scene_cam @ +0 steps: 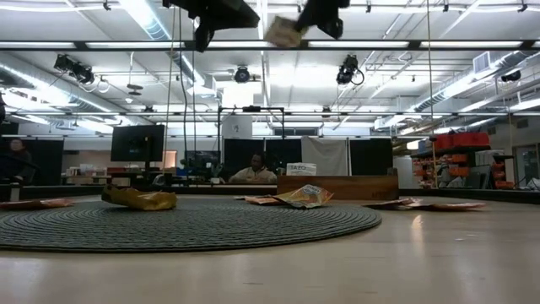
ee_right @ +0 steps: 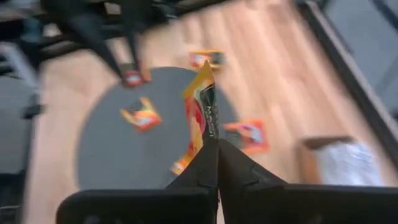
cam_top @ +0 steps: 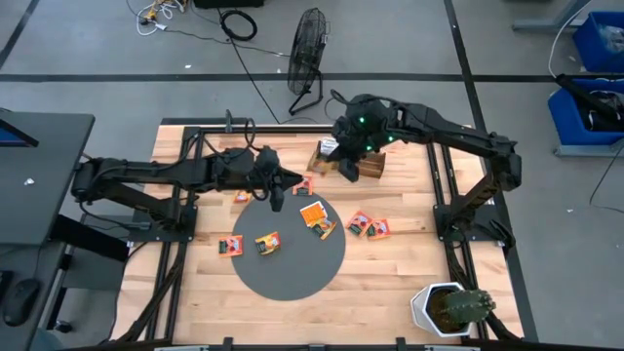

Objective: Pick & Place Tea
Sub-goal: Put the yellow tea bag into the middle section of the wooden organizer

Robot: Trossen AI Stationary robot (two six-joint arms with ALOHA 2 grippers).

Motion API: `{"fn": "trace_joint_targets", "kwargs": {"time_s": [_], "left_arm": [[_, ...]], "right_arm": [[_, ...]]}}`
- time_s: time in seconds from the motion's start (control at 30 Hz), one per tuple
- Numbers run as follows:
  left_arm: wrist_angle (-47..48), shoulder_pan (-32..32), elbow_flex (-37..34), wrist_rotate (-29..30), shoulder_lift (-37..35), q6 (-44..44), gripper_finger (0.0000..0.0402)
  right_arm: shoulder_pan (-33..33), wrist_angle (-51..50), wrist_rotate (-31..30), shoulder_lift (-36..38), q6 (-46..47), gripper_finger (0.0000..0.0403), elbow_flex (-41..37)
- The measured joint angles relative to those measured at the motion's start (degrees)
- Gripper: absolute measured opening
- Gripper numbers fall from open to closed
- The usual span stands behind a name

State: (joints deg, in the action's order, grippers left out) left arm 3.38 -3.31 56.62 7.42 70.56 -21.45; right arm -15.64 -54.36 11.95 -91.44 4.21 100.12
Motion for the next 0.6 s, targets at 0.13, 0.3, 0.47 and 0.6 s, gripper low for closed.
{"fn": "trace_joint_targets", "kwargs": {"time_s": [0.13,0.3,0.47,0.6], "left_arm": [[5.10,0.00,-0.02,-0.01,-0.82,-0.42,0.0064],[8.68,0.00,-0.07,0.29,-2.53,-0.44,0.0070],[9.10,0.02,-0.06,0.35,-3.76,-0.46,0.0071],[10.64,0.02,-0.11,0.43,-4.32,-1.51,0.0071]], "right_arm": [[-3.59,-4.66,-1.47,0.34,-2.92,0.0001,0.00],[-8.51,-8.17,-2.78,0.37,-6.59,0.0001,-0.82],[-12.09,-7.86,-4.35,0.39,-8.63,0.0000,-3.85],[-14.06,-5.68,-6.70,0.39,-10.76,0.0000,-9.27]]}}
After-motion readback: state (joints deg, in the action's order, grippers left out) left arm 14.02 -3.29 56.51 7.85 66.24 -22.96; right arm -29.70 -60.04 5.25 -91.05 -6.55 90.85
